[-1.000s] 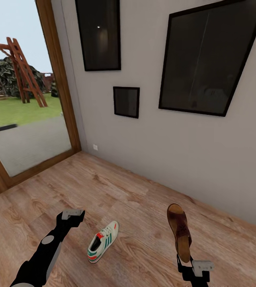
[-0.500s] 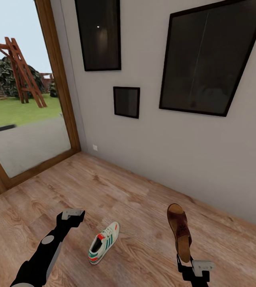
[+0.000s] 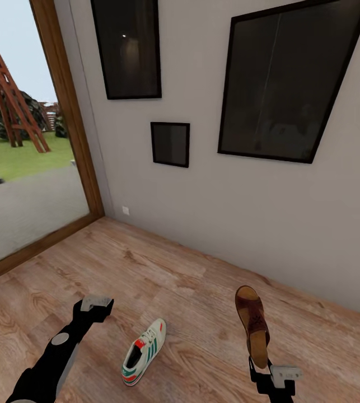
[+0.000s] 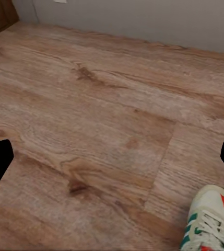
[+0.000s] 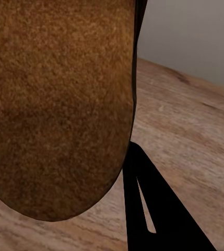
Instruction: Pick up the two gym shoes and the two sandals from the corridor floor and place them onto the hallstand (shoe rack) in the corridor, making sure they are on the rack and not on the floor. Arrange them so the two gym shoes are next to each other and the two sandals are next to each other.
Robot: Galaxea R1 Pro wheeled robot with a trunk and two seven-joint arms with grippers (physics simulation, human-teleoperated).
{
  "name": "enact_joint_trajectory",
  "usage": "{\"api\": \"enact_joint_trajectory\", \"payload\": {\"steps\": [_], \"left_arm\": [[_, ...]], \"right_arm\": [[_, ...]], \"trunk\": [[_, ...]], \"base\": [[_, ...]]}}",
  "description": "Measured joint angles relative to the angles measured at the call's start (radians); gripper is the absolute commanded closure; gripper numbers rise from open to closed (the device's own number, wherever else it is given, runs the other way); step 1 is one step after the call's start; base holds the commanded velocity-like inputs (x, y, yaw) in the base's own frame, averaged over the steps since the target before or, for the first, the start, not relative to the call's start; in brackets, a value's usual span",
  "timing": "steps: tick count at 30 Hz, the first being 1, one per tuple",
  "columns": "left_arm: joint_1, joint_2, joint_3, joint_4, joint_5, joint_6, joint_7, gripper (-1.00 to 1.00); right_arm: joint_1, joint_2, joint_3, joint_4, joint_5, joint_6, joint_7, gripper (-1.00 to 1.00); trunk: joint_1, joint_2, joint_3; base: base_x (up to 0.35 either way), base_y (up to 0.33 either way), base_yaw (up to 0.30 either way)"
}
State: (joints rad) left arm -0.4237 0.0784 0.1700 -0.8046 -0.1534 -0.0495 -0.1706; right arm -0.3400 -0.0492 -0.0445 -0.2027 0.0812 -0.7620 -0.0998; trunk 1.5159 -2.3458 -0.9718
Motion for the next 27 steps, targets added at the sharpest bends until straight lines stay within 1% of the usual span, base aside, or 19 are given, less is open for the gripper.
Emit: {"api": "enact_joint_trajectory", "payload": {"steps": [1, 5, 8, 10, 13, 14, 15, 16, 17, 18, 19, 20, 21, 23, 24, 25, 26, 27], "left_arm": [[0.001, 0.018, -0.004, 0.011, -0.009, -0.001, -0.002, -1.0], [0.001, 0.051, -0.014, 0.044, -0.03, -0.004, -0.011, -1.0], [-0.001, 0.061, -0.022, 0.059, -0.044, -0.005, -0.027, -1.0], [-0.003, 0.066, -0.029, 0.068, -0.061, -0.004, -0.051, -1.0], [-0.003, 0.068, -0.032, 0.073, -0.083, -0.003, -0.079, -1.0], [-0.002, 0.069, -0.034, 0.075, -0.1, -0.002, -0.093, -1.0], [-0.001, 0.069, -0.035, 0.076, -0.117, -0.001, -0.103, -1.0], [0.0, 0.069, -0.036, 0.076, -0.126, -0.001, -0.107, -1.0], [0.001, 0.066, -0.038, 0.078, -0.154, -0.001, -0.111, -1.0], [0.001, 0.066, -0.038, 0.079, -0.161, -0.001, -0.111, -1.0], [0.002, 0.065, -0.038, 0.081, -0.172, -0.001, -0.111, -1.0], [0.002, 0.063, -0.038, 0.086, -0.183, -0.001, -0.11, -1.0], [0.002, 0.062, -0.037, 0.089, -0.188, 0.0, -0.11, -1.0], [0.002, 0.06, -0.037, 0.092, -0.195, 0.0, -0.109, -1.0], [0.002, 0.06, -0.037, 0.094, -0.197, 0.001, -0.108, -1.0], [0.002, 0.059, -0.036, 0.094, -0.198, 0.002, -0.108, -1.0], [0.002, 0.06, -0.036, 0.094, -0.198, 0.004, -0.107, -1.0], [0.002, 0.06, -0.035, 0.095, -0.198, 0.005, -0.106, -1.0]], "right_arm": [[0.0, 0.0, 0.0, -0.002, 0.0, 0.0, 0.0, 1.0], [0.0, 0.001, -0.001, -0.005, -0.001, 0.001, 0.0, 1.0], [0.0, 0.001, -0.001, -0.012, -0.001, 0.002, 0.001, 1.0], [0.0, 0.002, 0.0, -0.037, 0.0, 0.004, 0.001, 1.0], [0.0, 0.005, 0.0, -0.089, 0.0, 0.009, 0.002, 1.0], [-0.001, 0.006, 0.0, -0.131, 0.001, 0.019, 0.004, 1.0], [-0.001, 0.008, 0.001, -0.178, 0.002, 0.043, 0.004, 1.0], [0.0, 0.009, 0.001, -0.203, 0.001, 0.062, 0.005, 1.0], [0.0, 0.02, 0.005, -0.3, 0.003, 0.175, 0.006, 1.0], [0.0, 0.025, 0.009, -0.331, 0.005, 0.213, 0.006, 1.0], [0.0, 0.035, 0.022, -0.393, 0.007, 0.281, 0.008, 1.0], [0.0, 0.045, 0.057, -0.489, 0.01, 0.374, 0.012, 1.0], [0.0, 0.048, 0.095, -0.551, 0.011, 0.426, 0.013, 1.0], [0.0, 0.052, 0.189, -0.647, 0.009, 0.499, 0.013, 1.0], [0.0, 0.053, 0.249, -0.709, 0.008, 0.529, 0.013, 1.0], [0.0, 0.054, 0.283, -0.754, 0.007, 0.541, 0.013, 1.0], [0.0, 0.055, 0.342, -0.842, 0.003, 0.599, 0.03, 1.0], [0.0, 0.056, 0.376, -0.929, 0.005, 0.665, 0.062, 1.0]], "trunk": [[0.0, 0.0, 0.0], [0.0, 0.0, 0.0], [0.0, 0.0, 0.0], [0.0, 0.0, 0.0], [0.0, 0.0, 0.0], [0.0, 0.0, 0.0], [0.0, 0.0, 0.0], [0.0, 0.0, 0.0], [0.0, 0.0, 0.0], [0.0, 0.0, 0.0], [0.0, 0.0, 0.0], [0.0, 0.0, 0.0], [0.0, 0.0, 0.0], [0.0, 0.0, 0.0], [0.0, 0.0, 0.0], [0.0, 0.0, 0.0], [0.0, 0.0, 0.0], [0.0, 0.0, 0.0]], "base": [[0.007, 0.007, -0.009], [0.004, 0.004, -0.005], [0.001, 0.001, -0.002], [0.0, 0.0, 0.0], [0.0, 0.0, 0.0], [0.0, 0.0, 0.0], [0.0, 0.0, 0.0], [0.0, 0.0, 0.0], [0.0, 0.0, 0.0], [0.0, 0.0, 0.0], [0.0, 0.0, 0.0], [0.0, 0.0, 0.0], [0.0, 0.0, 0.0], [0.0, 0.0, 0.0], [0.0, 0.0, 0.0], [0.0, 0.0, 0.0], [0.0, 0.0, 0.0], [0.0, 0.0, 0.0]]}}
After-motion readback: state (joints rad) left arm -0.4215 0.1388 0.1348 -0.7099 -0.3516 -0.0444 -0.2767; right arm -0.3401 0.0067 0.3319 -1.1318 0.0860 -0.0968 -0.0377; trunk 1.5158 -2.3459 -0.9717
